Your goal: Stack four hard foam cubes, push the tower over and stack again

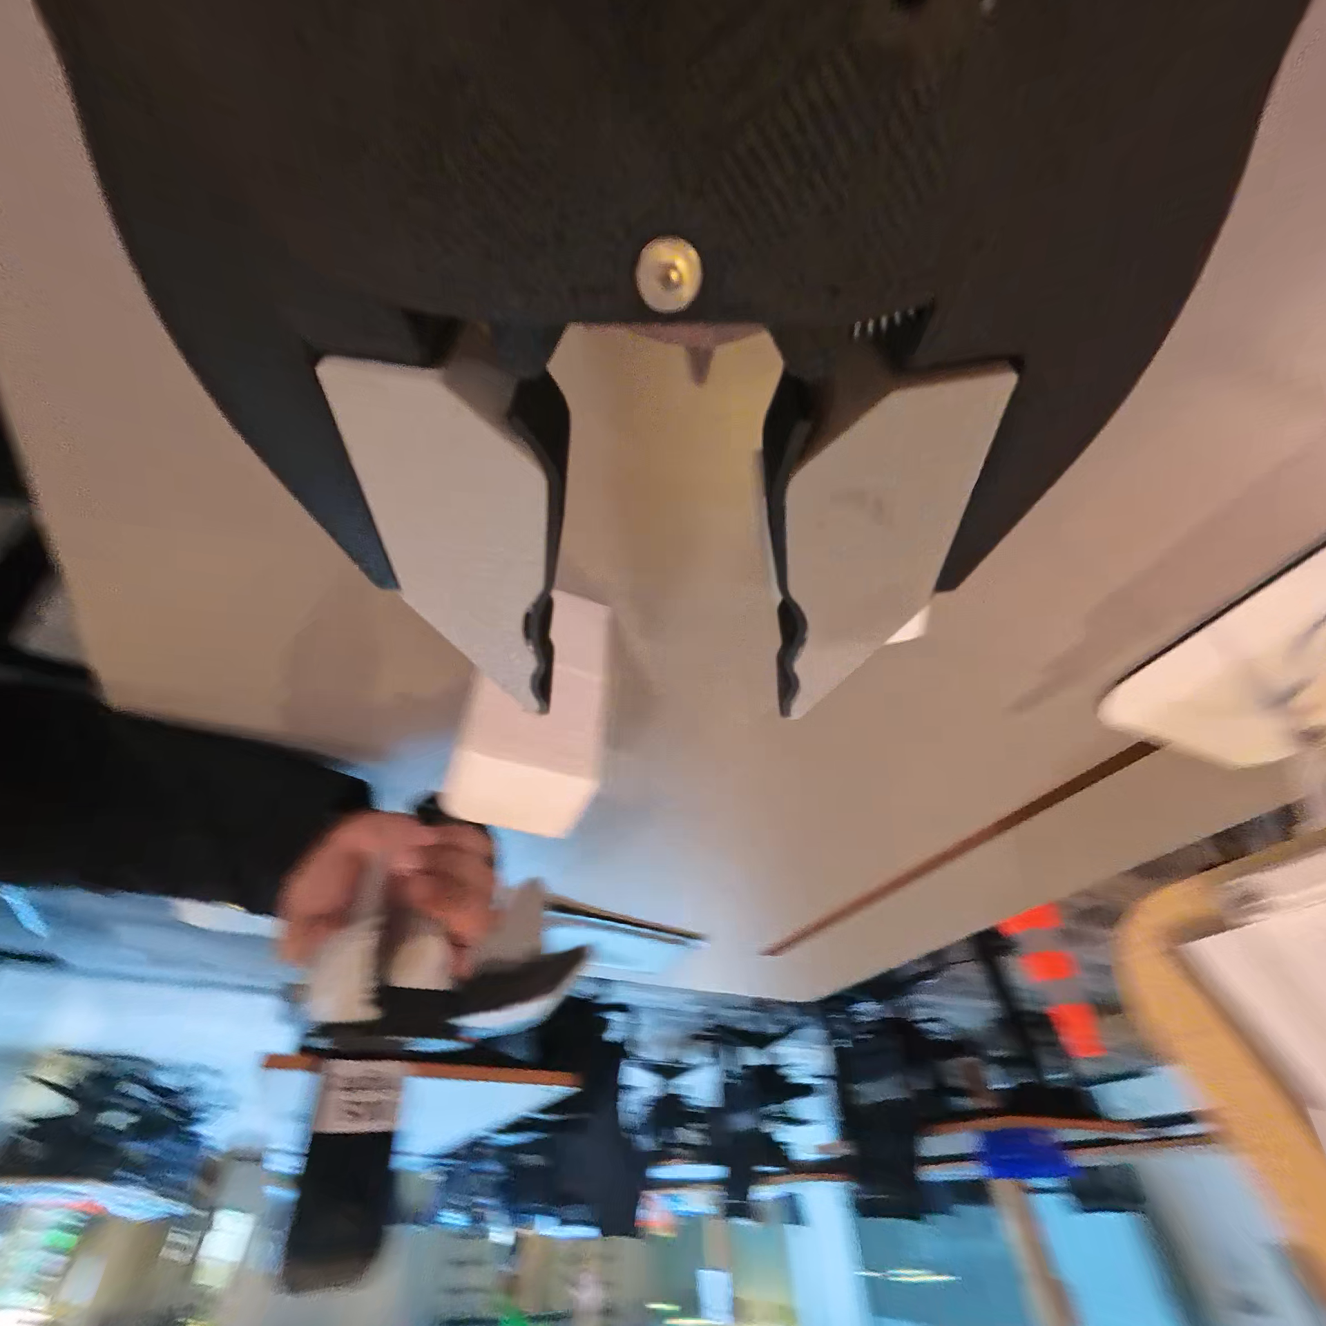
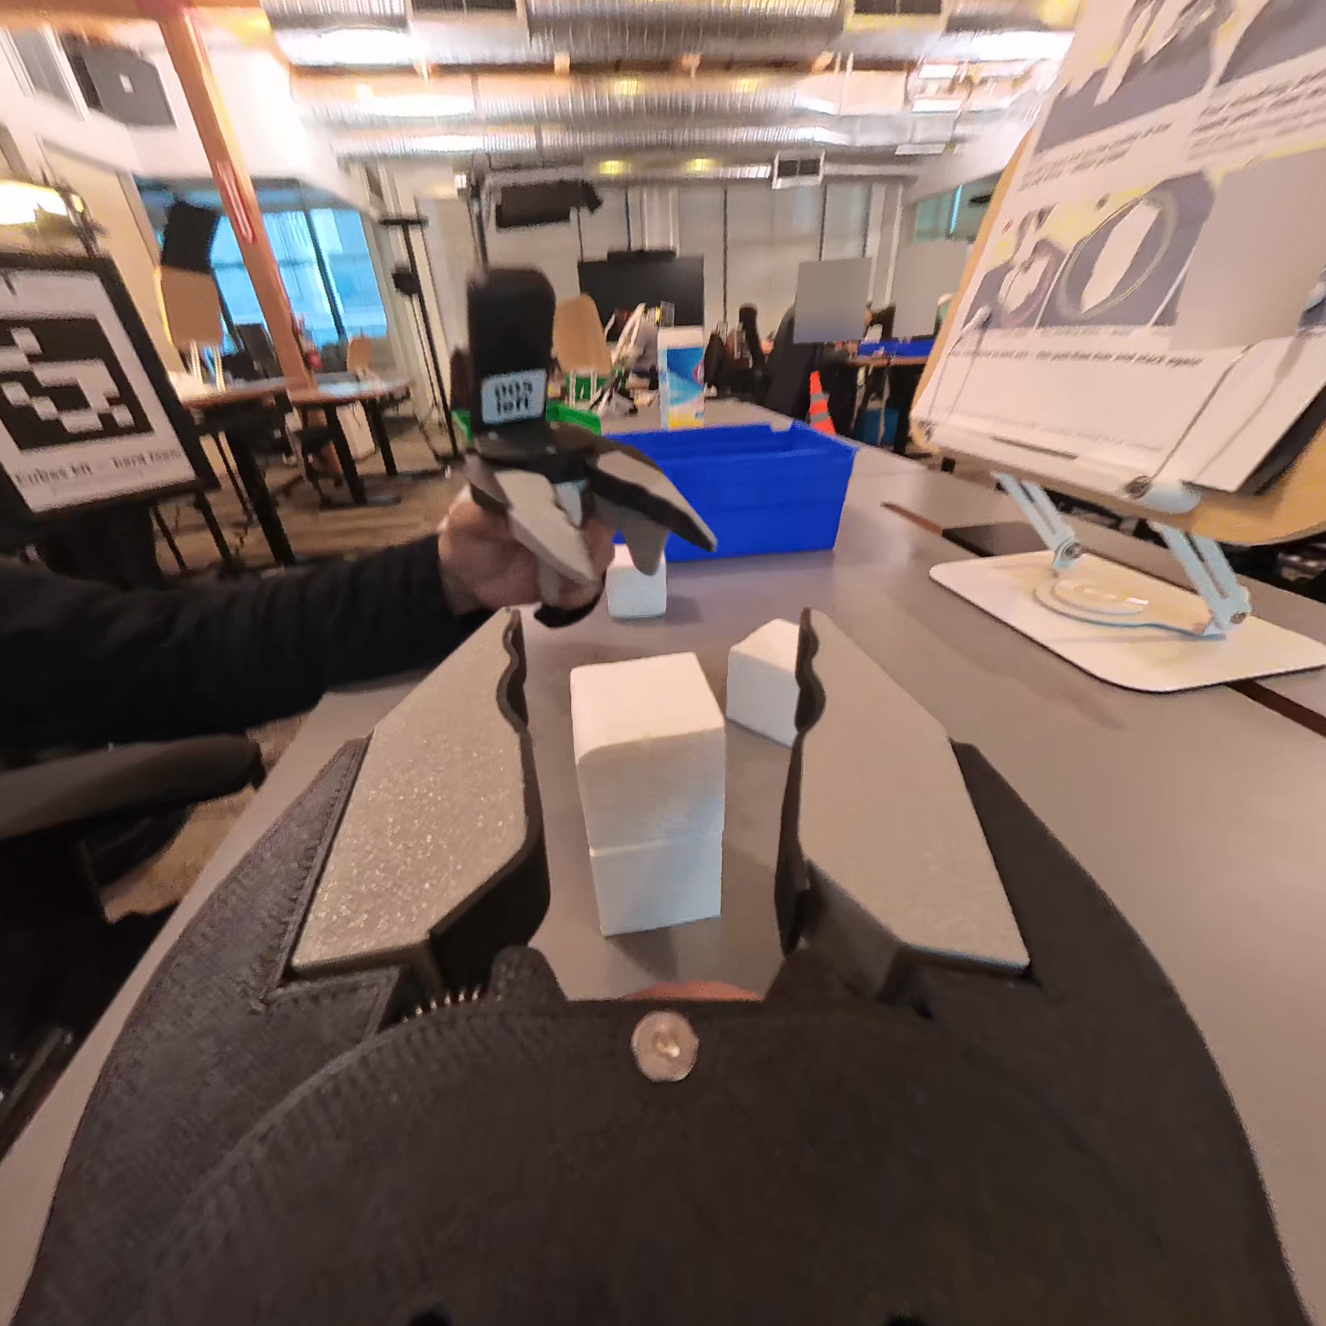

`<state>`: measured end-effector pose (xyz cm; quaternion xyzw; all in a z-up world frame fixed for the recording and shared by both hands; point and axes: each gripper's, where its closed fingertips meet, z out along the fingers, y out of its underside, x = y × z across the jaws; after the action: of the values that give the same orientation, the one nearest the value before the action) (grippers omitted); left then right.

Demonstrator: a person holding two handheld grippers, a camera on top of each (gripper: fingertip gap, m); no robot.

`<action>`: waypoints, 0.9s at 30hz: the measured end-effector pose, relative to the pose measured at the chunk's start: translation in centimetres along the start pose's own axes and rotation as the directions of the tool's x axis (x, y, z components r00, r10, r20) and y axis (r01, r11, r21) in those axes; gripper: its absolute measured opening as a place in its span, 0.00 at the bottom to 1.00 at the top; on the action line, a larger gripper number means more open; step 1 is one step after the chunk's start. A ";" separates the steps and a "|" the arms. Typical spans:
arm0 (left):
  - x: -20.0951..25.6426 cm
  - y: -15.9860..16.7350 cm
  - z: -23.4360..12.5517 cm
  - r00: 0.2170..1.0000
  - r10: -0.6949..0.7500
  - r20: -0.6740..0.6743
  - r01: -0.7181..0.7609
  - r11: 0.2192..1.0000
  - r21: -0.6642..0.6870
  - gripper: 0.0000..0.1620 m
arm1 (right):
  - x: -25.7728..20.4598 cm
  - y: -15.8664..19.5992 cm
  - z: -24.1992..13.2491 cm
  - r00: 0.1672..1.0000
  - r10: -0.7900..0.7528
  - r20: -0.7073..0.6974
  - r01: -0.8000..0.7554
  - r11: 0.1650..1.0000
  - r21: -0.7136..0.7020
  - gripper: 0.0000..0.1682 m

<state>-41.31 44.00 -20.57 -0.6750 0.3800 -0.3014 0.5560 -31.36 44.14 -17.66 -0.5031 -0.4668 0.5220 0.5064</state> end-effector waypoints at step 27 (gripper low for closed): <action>-1.7 0.6 0.9 0.984 -0.179 0.012 0.180 0.983 -0.024 0.33 | -0.6 -2.0 -0.4 0.999 0.036 -0.001 -0.036 0.997 0.062 0.41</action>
<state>-41.56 45.82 -21.33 -0.7149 0.3188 -0.3424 0.5197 -30.85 43.62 -15.69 -0.4961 -0.4409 0.5447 0.5127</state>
